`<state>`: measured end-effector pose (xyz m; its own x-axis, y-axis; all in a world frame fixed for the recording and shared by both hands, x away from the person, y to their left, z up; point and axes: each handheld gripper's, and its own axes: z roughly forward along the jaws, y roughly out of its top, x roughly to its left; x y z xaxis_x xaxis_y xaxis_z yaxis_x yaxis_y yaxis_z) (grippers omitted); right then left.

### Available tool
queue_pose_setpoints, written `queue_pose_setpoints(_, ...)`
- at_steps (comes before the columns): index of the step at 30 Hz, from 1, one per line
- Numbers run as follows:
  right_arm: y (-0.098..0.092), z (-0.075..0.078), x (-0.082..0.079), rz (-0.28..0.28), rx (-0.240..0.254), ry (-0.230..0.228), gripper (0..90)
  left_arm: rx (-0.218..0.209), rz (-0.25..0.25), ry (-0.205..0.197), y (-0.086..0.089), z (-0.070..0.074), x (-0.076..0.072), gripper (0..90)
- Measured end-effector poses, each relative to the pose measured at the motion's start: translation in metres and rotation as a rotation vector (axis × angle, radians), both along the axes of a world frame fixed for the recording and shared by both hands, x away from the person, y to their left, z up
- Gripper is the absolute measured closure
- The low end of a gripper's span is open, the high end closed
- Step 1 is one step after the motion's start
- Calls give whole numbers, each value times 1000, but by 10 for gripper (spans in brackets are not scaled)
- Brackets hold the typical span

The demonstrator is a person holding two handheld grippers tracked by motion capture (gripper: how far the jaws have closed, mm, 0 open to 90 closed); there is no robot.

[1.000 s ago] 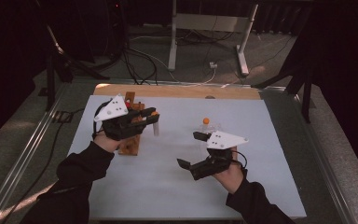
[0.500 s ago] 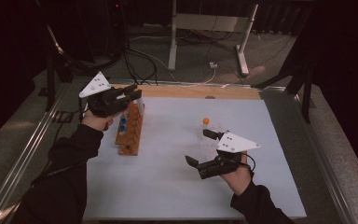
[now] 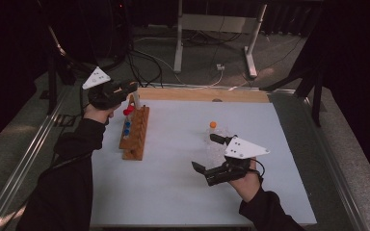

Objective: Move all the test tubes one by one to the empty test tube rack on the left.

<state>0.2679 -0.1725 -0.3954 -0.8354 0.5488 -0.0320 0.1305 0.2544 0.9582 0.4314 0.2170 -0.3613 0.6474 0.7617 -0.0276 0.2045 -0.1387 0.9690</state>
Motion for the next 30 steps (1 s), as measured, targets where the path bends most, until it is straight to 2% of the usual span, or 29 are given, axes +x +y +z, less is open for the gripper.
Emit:
queue_pose_setpoints(3,0,0,0,1,-2,1,0,-8,30,-2,4,-5,6,716)
queue_pose_setpoints(4,0,0,0,1,-1,1,0,-19,36,9,6,-6,8,717)
queue_pose_setpoints(6,0,0,0,4,0,1,0,-10,65,-2,9,-10,12,717)
queue_pose_setpoints(11,0,0,-1,6,-1,0,0,-36,106,25,18,-18,21,716)
queue_pose_setpoints(13,0,0,-1,7,1,0,0,-18,124,23,19,-21,23,716)
queue_pose_setpoints(17,0,0,-1,9,0,1,0,-22,126,39,21,-27,26,717)
queue_pose_setpoints(18,0,0,-1,10,-1,1,0,-34,122,44,21,-28,26,716)
queue_pose_setpoints(25,-1,1,-1,10,3,4,0,-14,132,61,20,-35,28,716)
queue_pose_setpoints(30,-1,1,-1,11,0,4,0,-19,138,74,22,-41,29,716)
